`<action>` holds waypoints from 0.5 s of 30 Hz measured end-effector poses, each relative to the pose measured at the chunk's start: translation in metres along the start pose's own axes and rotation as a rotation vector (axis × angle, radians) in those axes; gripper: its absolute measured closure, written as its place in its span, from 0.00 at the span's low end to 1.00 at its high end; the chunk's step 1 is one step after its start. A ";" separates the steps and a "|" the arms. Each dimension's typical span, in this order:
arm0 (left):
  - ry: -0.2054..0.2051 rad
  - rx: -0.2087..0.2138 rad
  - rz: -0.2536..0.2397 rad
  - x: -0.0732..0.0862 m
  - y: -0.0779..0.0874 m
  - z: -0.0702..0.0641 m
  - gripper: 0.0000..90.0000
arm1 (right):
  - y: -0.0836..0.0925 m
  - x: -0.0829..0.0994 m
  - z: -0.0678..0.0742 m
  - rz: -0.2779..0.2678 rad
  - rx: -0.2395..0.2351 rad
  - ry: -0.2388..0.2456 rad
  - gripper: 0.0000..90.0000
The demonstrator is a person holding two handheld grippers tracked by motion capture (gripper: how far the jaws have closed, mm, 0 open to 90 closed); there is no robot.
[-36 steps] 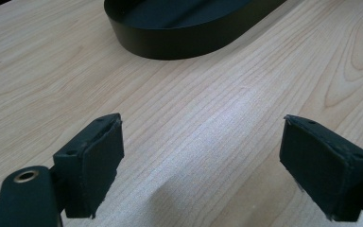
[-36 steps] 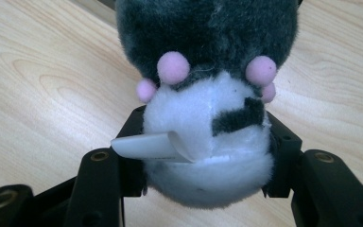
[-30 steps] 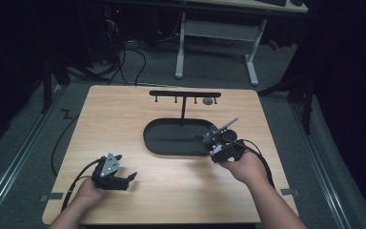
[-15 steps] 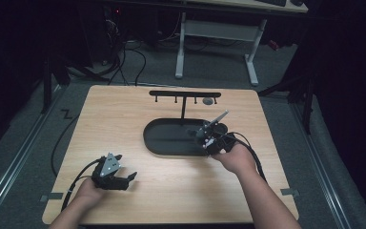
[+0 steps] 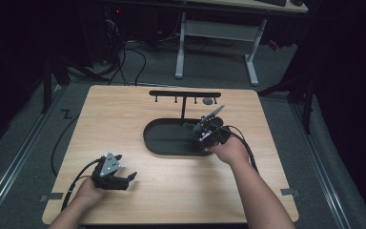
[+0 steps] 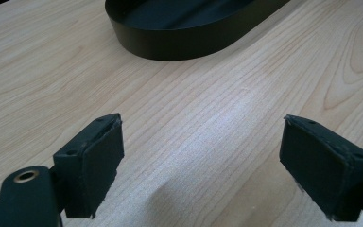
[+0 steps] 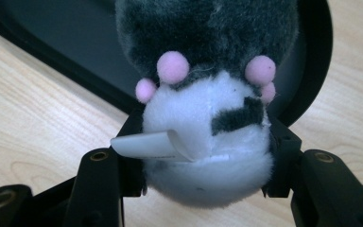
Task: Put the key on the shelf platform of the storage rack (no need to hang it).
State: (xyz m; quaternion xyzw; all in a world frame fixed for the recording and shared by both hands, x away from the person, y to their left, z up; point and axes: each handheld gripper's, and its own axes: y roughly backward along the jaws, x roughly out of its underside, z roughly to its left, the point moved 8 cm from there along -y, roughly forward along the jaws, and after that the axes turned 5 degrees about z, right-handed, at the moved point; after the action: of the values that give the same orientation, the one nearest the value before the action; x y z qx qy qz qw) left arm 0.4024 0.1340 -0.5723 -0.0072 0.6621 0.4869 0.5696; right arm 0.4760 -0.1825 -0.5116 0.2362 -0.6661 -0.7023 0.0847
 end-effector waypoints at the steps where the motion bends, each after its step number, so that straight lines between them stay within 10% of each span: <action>1: -0.002 -0.001 0.000 0.000 0.000 0.000 0.17 | 0.000 -0.002 0.000 -0.003 0.002 0.003 0.52; 15: 0.004 0.004 -0.005 0.000 0.000 0.000 0.17 | -0.002 -0.021 0.007 -0.013 -0.004 0.012 0.52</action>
State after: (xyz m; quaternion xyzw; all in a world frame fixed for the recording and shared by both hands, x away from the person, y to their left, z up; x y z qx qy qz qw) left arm 0.4021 0.1340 -0.5719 -0.0088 0.6641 0.4843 0.5695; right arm 0.4912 -0.1669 -0.5091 0.2445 -0.6628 -0.7027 0.0848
